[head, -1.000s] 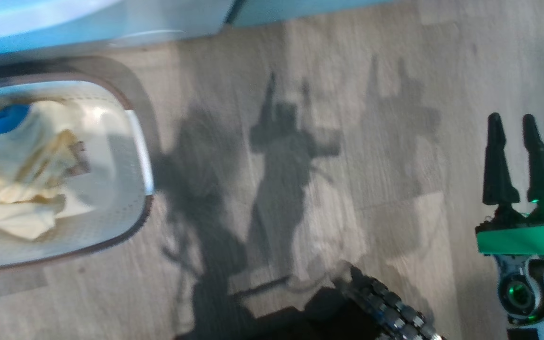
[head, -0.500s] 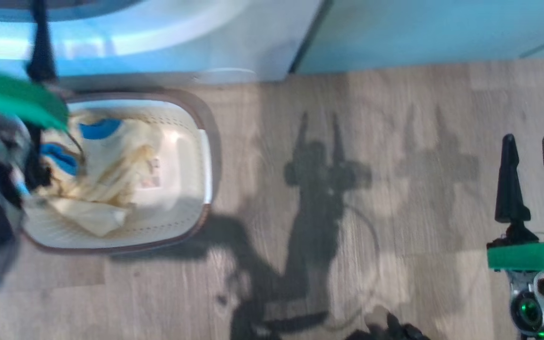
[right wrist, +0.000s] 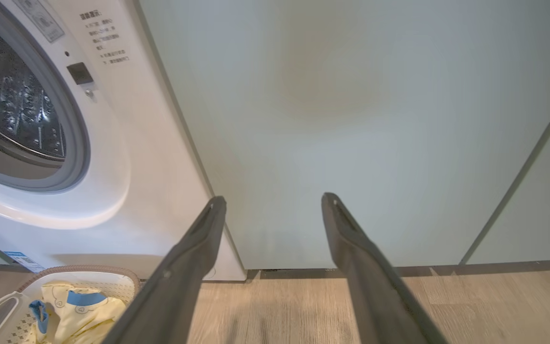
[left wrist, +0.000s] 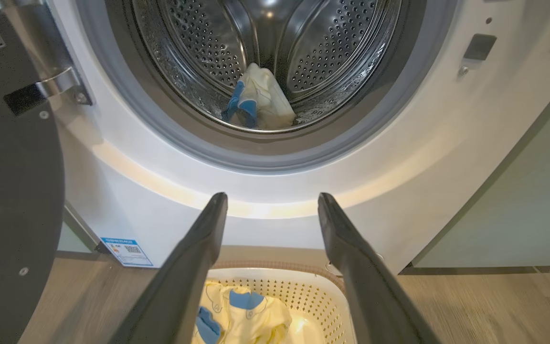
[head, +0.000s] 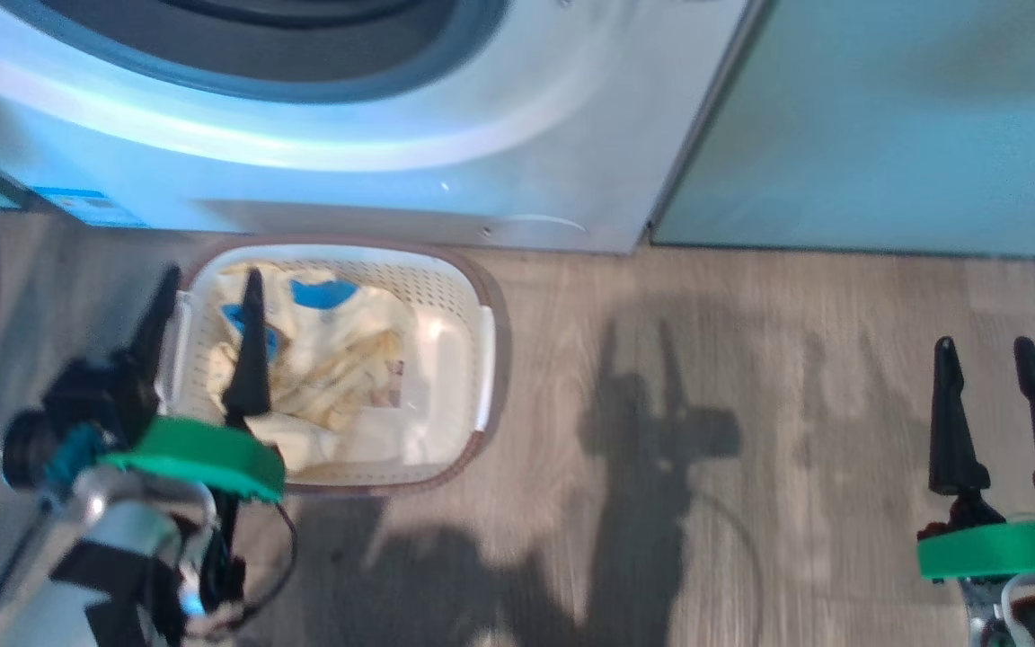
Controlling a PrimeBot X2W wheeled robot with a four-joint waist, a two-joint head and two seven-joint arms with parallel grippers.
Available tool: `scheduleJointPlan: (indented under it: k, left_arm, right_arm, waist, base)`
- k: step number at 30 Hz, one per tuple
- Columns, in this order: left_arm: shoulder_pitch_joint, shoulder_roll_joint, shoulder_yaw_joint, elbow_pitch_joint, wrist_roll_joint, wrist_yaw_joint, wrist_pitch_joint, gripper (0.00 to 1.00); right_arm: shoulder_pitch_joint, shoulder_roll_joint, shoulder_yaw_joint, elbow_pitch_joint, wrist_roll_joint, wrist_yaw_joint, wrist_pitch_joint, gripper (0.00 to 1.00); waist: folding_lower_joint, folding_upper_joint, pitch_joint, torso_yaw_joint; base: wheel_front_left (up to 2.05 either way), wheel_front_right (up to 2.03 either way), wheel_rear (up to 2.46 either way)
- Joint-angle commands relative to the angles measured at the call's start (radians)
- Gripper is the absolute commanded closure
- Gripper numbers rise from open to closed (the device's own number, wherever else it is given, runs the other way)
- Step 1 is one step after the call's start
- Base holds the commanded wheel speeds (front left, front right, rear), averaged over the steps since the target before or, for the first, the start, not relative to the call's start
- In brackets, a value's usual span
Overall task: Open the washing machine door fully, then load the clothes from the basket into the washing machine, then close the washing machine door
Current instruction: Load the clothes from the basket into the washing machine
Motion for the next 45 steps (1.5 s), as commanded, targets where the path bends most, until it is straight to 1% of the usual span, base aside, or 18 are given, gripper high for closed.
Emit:
scheduleJointPlan:
  k: [1, 6, 7, 12, 23, 29, 36, 45]
  left_arm:
    - [0.002, 0.018, 0.032, -0.035, 0.013, 0.005, -0.009, 0.00]
    - [0.061, -0.014, 0.012, -0.033, 0.023, -0.006, -0.012, 0.00]
    - [0.061, -0.014, 0.012, -0.033, 0.023, -0.006, -0.012, 0.00]
    - [0.115, -0.037, 0.007, -0.024, 0.036, -0.010, -0.013, 0.00]
    - [0.188, -0.052, 0.014, -0.006, 0.046, -0.010, -0.013, 0.00]
    - [0.222, -0.048, 0.015, -0.006, 0.043, -0.002, -0.012, 0.00]
    - [0.240, -0.043, 0.007, -0.017, 0.044, 0.007, 0.000, 0.00]
    - [0.243, -0.046, 0.000, -0.026, 0.038, 0.012, 0.006, 0.00]
  right_arm:
    - [0.005, -0.016, 0.018, -0.027, -0.016, -0.003, -0.006, 0.00]
    - [0.032, -0.016, 0.019, -0.013, -0.033, -0.003, -0.006, 0.00]
    - [0.032, -0.016, 0.019, -0.013, -0.033, -0.003, -0.006, 0.00]
    - [0.057, -0.016, 0.027, -0.002, -0.037, -0.003, -0.006, 0.00]
    - [0.113, -0.016, 0.043, -0.001, -0.042, -0.003, -0.006, 0.00]
    - [0.140, -0.016, 0.045, 0.003, -0.040, -0.003, -0.001, 0.00]
    - [0.159, -0.016, 0.045, -0.011, -0.038, -0.003, 0.014, 0.00]
    - [0.165, -0.016, 0.040, -0.017, -0.036, -0.003, 0.019, 0.00]
  waist:
    - [0.0002, -0.0001, -0.053, 0.047]
    - [0.0002, -0.0001, -0.122, 0.078]
    - [0.0002, -0.0001, -0.122, 0.078]
    - [0.0002, -0.0001, -0.187, 0.085]
    - [0.0002, -0.0001, -0.288, 0.058]
    - [0.0002, -0.0001, -0.337, 0.040]
    - [0.0002, -0.0001, -0.364, 0.033]
    - [0.0002, -0.0001, -0.369, 0.039]
  base:
    - [0.00, 0.00, 0.00]
    - [0.00, 0.00, 0.00]
    - [0.00, 0.00, 0.00]
    - [0.00, 0.00, 0.00]
    - [0.00, 0.00, 0.00]
    - [0.00, 0.00, 0.00]
    - [0.00, 0.00, 0.00]
    - [0.00, 0.00, 0.00]
